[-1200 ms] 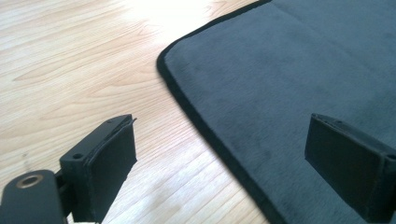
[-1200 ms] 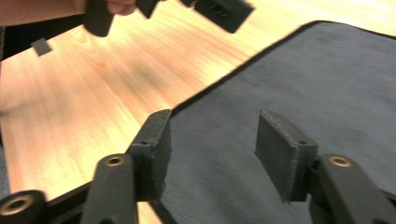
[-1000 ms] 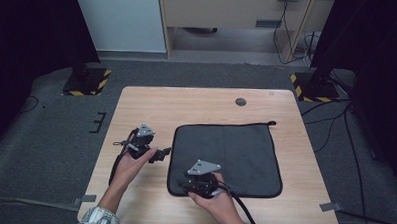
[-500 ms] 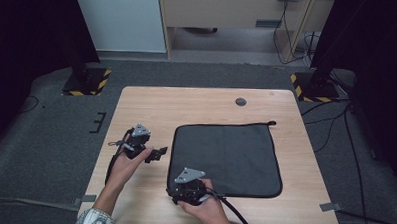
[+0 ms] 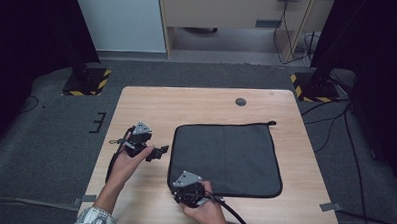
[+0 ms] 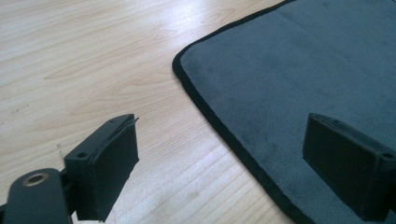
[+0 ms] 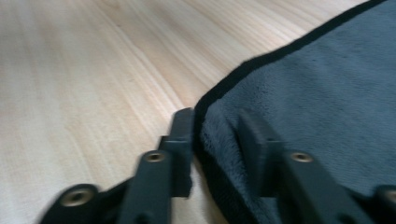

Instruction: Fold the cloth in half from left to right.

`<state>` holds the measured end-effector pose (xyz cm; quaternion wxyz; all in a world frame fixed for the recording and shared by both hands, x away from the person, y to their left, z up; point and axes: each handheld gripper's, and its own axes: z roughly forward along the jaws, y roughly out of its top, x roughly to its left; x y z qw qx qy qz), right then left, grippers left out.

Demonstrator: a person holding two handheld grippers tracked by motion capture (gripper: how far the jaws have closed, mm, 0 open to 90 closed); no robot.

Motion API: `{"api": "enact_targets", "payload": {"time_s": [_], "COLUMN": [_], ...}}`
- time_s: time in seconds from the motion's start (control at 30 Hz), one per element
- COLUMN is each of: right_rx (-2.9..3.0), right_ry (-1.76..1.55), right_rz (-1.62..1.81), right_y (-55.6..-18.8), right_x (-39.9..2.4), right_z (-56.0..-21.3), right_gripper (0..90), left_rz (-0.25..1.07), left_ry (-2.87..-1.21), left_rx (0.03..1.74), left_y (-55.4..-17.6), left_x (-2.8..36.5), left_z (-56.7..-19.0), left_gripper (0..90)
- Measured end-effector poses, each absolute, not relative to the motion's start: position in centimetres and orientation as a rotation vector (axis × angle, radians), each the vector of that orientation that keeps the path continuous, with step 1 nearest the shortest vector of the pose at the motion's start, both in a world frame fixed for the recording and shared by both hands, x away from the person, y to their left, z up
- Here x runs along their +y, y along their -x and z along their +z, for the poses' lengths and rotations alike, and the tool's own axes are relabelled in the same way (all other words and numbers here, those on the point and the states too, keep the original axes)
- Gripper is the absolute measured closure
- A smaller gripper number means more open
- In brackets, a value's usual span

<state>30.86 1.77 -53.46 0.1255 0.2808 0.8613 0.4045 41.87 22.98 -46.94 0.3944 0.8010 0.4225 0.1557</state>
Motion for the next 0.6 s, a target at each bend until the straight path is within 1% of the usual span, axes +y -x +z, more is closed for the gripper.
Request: {"api": "enact_targets", "payload": {"time_s": [0.03, 0.13, 0.3, 0.33, 0.37, 0.5, 0.57, 0.6], "right_rx": [2.506, 2.51, 2.508, 2.509, 2.506, 2.497, 2.498, 2.497], "right_ry": [-0.829, -0.872, -0.918, -0.915, -0.918, -0.955, -0.945, -0.945], "right_rz": [1.174, 1.18, 1.226, 1.239, 1.254, 1.296, 1.312, 1.32], "right_y": [-31.0, -31.3, -30.9, -30.8, -30.7, -30.5, -30.3, -30.2], "right_x": [1.7, 1.6, 1.8, 1.9, 1.9, 2.0, 2.2, 2.2], "right_z": [-53.4, -53.3, -53.3, -53.3, -53.3, -53.1, -53.0, -53.0], "right_gripper": [78.6, 81.9, 83.0, 83.0, 83.0, 83.1, 83.1, 83.1], "left_rz": [0.393, 0.383, 0.387, 0.387, 0.387, 0.404, 0.406, 0.421], "left_ry": [-2.031, -2.037, -2.034, -2.032, -2.03, -2.023, -2.005, -2.005], "left_rx": [1.07, 1.061, 1.046, 1.033, 1.026, 1.015, 1.016, 1.015], "left_y": [-42.0, -42.3, -43.2, -43.4, -43.6, -45.1, -45.7, -46.1], "left_x": [22.9, 22.8, 22.6, 22.5, 22.5, 22.0, 21.8, 21.7], "left_z": [-46.9, -46.9, -47.0, -47.1, -47.1, -47.4, -47.5, -47.6], "left_gripper": [11.3, 11.7, 16.4, 18.5, 22.6, 24.5, 28.3, 31.9]}}
